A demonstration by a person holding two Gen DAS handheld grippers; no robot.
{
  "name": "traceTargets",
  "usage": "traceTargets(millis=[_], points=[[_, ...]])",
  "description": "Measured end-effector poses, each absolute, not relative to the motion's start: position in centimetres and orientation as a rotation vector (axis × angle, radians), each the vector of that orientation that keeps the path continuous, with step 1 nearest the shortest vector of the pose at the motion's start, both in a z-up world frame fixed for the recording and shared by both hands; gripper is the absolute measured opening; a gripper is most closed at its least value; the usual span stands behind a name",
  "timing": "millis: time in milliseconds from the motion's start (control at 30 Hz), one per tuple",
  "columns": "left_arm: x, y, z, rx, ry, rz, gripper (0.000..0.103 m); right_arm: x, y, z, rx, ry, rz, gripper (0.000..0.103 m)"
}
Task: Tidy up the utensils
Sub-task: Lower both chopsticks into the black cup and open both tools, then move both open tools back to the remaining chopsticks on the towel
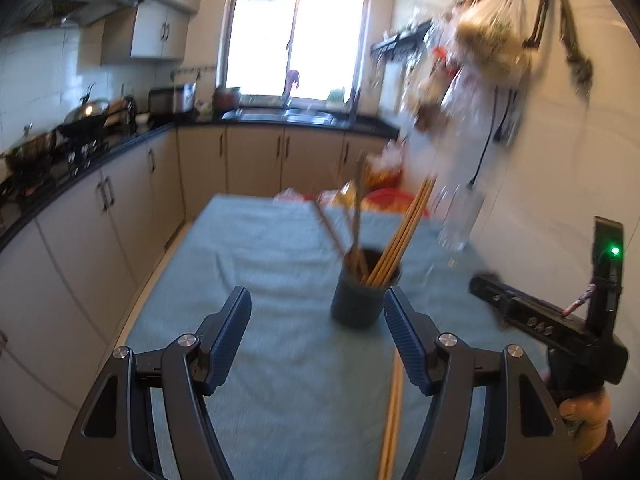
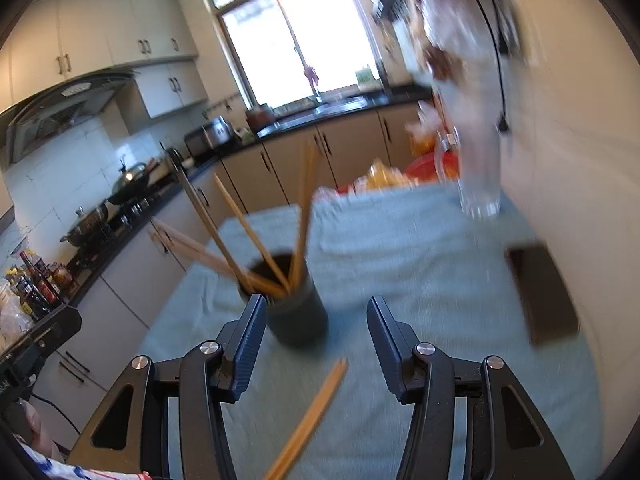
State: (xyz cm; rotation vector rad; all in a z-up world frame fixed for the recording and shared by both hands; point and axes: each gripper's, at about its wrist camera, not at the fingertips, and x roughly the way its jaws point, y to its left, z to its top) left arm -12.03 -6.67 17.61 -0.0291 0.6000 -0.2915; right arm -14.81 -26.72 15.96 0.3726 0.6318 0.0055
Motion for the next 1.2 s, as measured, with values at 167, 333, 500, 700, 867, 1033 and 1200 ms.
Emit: traceTargets(millis=[167,333,500,700,867,1033,1200], points=[[-12.8,-4.8,13.8,-0.037,0.685,-0.178,0.068,-16.7,-26.9,11.8,0.430,0.705,-0.025,0.056],[-13.2,-3.5,11.4,-0.029,0.744,-0.107,0.068,-18.0,-26.0,8.8,0.461,0.760,-0.027,0.056],[-13.3,-3.5,11.0,-0.001,0.749,-0.093,0.068,-18.5,-24.7,7.3,0.458,0.790,-0.022,0.056],[-13.6,-3.5,10.6,0.012,0.756,-0.104,0.068,-18.7,-22.7,6.5,0.407,0.812,-0.020,0.056],[-13.4,-3.1,10.3,-0.002,0.771,-0.104,0.068,-18.8,-21.2,5.8,0.320,0.829,-0.037,0.056],[-13.3,-2.7,9.9,-0.024,0.786,-0.109,0.068,-18.6,-19.6,5.4,0.233,0.846,-0.046,0.056],[-13.0,-2.7,9.5,-0.034,0.800,-0.118,0.068,-17.9,-18.5,4.5,0.162,0.888,-0.062,0.056]])
